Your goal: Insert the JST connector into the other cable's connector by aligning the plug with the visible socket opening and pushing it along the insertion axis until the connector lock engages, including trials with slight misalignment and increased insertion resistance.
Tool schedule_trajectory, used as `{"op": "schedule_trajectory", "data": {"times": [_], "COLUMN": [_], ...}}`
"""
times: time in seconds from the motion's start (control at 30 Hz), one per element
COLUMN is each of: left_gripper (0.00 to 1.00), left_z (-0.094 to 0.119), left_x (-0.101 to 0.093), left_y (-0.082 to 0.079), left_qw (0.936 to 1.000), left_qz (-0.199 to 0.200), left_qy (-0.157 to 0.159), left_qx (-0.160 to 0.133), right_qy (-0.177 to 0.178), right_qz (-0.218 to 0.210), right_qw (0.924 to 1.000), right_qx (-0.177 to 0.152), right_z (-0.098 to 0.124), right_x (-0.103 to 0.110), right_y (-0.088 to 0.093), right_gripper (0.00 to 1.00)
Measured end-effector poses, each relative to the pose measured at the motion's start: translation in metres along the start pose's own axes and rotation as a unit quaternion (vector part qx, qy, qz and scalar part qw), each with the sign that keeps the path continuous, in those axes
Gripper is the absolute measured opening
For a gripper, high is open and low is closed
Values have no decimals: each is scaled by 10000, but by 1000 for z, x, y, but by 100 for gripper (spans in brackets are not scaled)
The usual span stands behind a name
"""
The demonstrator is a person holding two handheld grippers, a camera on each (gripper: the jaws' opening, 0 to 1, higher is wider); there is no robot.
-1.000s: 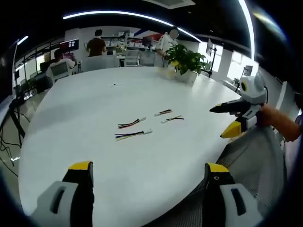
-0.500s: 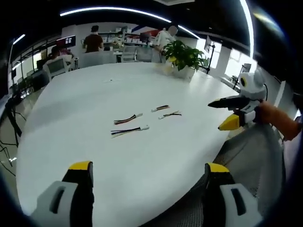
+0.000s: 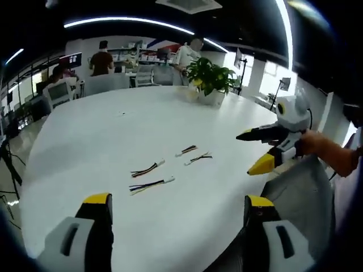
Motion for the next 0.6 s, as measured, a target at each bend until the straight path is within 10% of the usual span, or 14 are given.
{"op": "schedule_trajectory", "data": {"times": [0.6], "left_gripper": [93], "left_z": [-15], "left_x": [7], "left_y": [-16], "left_qw": [9991], "left_qz": [-427], "left_qy": [64], "left_qx": [-23], "right_qy": [3], "right_qz": [352], "right_qw": [9993], "right_qx": [-131], "right_z": [-4], "right_x": [-14], "right_y": [-22], "right_gripper": [91]}}
Point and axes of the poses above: the point that each gripper's makers call its tool centre point, and the gripper's own axes: z roughly backward along the fingers, x roughly to its left, y roughly out of its underside, the point moved 4 cm from there along z, roughly backward along the fingers, and after that the axes turned 10 degrees about z, right-handed, at the moved point
